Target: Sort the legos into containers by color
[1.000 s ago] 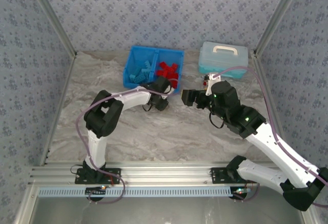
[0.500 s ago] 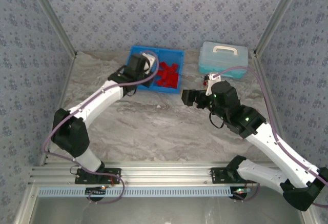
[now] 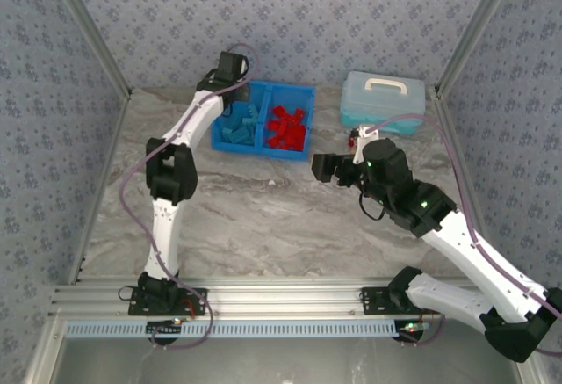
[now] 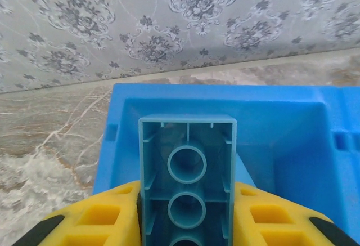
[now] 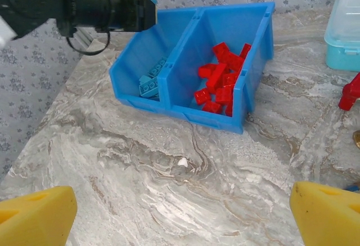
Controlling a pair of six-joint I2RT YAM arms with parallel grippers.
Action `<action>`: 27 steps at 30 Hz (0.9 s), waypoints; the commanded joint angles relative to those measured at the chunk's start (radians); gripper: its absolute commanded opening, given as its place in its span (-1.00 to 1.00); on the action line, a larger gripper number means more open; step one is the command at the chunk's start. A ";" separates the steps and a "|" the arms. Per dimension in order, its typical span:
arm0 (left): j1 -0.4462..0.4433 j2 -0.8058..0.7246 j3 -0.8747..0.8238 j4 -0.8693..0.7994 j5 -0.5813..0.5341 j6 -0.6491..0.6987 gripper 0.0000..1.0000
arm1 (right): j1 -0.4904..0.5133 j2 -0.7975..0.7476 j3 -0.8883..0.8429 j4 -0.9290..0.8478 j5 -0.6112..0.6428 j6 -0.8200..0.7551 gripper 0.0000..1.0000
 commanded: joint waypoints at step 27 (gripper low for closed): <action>-0.024 -0.550 -0.499 0.195 0.077 -0.174 0.49 | -0.156 -0.017 -0.093 0.002 0.087 -0.086 1.00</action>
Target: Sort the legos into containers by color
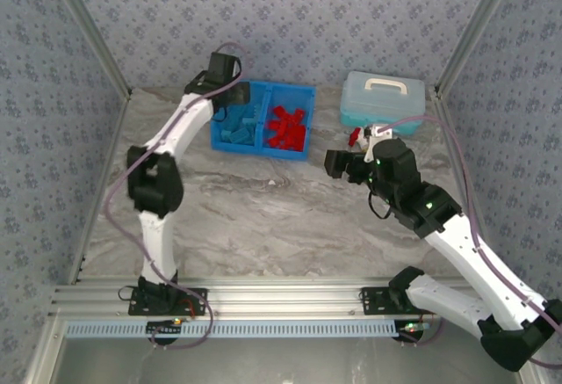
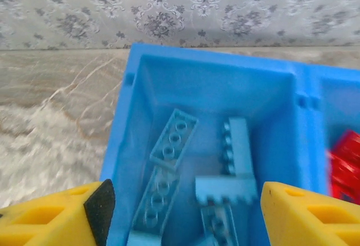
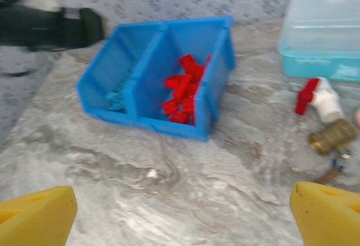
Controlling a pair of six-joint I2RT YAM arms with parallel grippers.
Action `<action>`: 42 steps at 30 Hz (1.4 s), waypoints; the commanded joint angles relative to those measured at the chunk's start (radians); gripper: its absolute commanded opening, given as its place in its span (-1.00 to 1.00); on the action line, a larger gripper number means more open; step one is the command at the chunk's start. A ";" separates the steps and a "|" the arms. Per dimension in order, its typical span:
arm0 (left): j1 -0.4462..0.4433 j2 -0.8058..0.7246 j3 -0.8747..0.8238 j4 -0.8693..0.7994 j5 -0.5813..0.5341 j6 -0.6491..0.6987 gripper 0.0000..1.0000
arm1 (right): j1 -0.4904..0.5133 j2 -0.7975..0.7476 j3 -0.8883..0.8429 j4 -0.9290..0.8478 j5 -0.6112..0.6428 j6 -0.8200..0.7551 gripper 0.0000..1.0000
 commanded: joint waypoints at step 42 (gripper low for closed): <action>0.343 -0.672 -1.551 1.266 0.032 0.202 0.99 | -0.622 0.611 -0.621 1.294 -0.151 -0.476 1.00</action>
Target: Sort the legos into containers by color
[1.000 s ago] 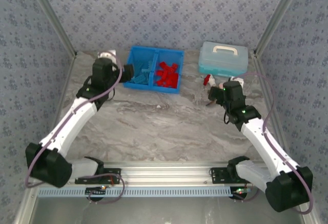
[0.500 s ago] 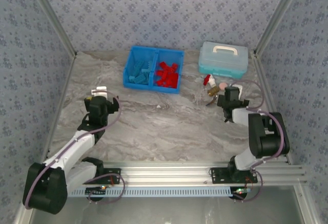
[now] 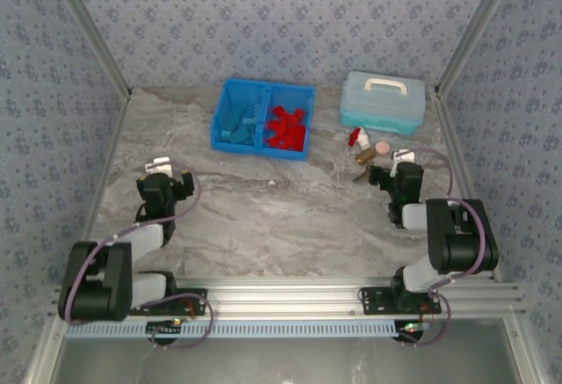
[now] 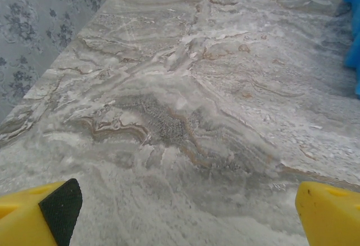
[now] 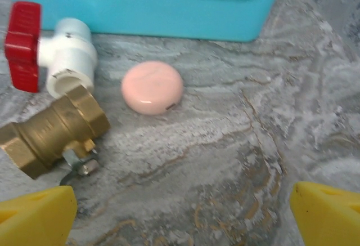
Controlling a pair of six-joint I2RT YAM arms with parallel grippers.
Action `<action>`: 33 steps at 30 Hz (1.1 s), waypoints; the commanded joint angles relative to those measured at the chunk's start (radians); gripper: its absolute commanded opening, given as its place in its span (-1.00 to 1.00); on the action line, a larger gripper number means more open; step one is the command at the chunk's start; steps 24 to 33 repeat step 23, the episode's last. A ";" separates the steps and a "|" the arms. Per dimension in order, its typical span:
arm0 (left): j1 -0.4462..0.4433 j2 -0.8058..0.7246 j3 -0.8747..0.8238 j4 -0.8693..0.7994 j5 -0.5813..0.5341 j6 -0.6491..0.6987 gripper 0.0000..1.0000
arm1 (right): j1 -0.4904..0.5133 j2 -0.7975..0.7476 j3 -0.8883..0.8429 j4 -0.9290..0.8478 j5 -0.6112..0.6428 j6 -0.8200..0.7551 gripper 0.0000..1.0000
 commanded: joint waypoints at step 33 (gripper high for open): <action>0.059 0.254 0.123 0.181 0.221 0.036 0.98 | -0.017 -0.003 0.017 0.030 -0.102 -0.027 1.00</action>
